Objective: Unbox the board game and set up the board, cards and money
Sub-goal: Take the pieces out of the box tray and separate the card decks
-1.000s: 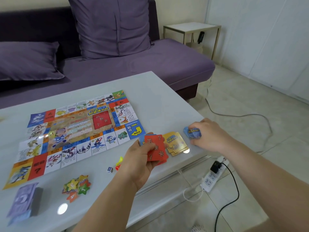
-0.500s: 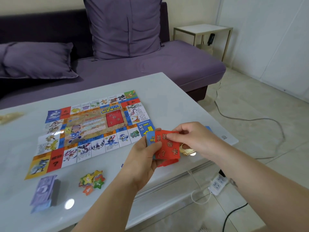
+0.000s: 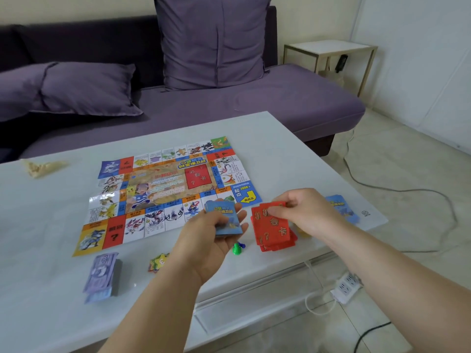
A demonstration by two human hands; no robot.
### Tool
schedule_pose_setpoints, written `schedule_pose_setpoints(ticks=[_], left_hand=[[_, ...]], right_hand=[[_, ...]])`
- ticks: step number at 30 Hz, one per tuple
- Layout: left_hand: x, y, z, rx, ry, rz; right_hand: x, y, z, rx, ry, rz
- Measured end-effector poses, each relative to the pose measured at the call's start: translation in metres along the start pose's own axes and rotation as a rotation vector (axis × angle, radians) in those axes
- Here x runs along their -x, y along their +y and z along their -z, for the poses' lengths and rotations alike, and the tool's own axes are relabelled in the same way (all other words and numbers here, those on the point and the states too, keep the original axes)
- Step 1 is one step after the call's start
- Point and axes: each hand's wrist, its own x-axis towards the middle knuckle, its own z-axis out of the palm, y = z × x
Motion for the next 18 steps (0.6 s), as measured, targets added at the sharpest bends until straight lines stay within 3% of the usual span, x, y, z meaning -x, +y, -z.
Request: schedule_pose_setpoints(ticks=[5, 7, 10, 12, 18], left_hand=[[0.000, -0.003, 0.004, -0.103, -0.078, -0.033], [0.001, -0.009, -0.001, -0.163, -0.097, -0.032], [0.005, -0.019, -0.010, -0.217, -0.135, -0.039], [0.007, -0.023, -0.017, -0.256, -0.179, -0.059], [0.009, -0.028, -0.033, -0.199, -0.236, -0.070]], right_hand=[[0.000, 0.008, -0.013, 0.506, 0.169, 0.111], [0.003, 0.000, -0.010, 0.375, 0.217, 0.166], [0.011, -0.011, -0.007, 0.045, 0.047, 0.083], [0.012, -0.008, -0.008, -0.002, -0.038, 0.051], [0.007, 0.004, 0.012, -0.144, -0.027, 0.000]])
